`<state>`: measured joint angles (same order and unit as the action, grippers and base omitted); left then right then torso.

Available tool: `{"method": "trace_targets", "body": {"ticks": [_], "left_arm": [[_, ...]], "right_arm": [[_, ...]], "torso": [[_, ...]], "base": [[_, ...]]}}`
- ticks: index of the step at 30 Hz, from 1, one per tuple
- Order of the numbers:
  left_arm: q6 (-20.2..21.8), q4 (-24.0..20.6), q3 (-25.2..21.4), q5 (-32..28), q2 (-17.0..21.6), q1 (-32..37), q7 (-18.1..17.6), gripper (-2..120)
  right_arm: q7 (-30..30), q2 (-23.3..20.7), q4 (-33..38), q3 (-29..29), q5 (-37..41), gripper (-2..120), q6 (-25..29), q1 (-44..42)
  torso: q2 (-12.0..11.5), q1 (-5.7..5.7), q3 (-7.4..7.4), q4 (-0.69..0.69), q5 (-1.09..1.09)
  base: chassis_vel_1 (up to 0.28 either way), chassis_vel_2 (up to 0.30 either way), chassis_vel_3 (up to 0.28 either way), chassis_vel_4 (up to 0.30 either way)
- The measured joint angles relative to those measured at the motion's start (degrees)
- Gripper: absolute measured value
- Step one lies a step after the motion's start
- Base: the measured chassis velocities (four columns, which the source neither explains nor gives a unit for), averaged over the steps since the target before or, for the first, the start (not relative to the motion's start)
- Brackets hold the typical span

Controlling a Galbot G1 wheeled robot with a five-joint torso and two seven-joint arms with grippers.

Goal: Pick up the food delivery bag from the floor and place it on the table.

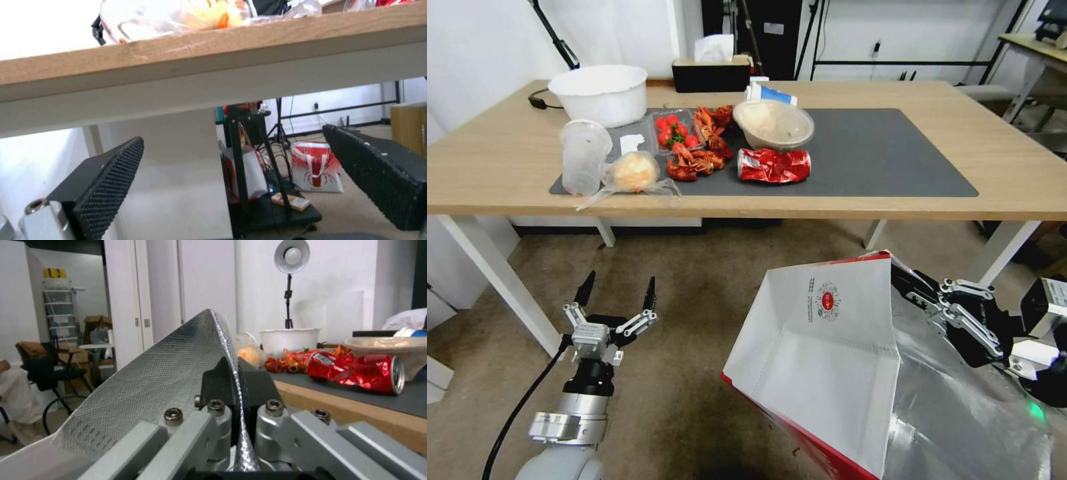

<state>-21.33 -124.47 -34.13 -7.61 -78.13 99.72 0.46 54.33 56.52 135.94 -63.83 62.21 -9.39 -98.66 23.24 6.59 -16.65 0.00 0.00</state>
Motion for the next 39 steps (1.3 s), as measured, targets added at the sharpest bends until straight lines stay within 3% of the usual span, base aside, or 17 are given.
{"method": "trace_targets", "body": {"ticks": [39], "left_arm": [[1.5, 0.1, 0.0, 0.3, 0.2, -0.2, 0.1, 100]], "right_arm": [[0.2, 0.1, -0.8, 0.4, -0.3, 0, -0.2, 0.2]], "torso": [[9.4, 3.46, -6.00, 0.00, 0.00]], "base": [[0.000, 0.000, 0.000, 0.000]]}}
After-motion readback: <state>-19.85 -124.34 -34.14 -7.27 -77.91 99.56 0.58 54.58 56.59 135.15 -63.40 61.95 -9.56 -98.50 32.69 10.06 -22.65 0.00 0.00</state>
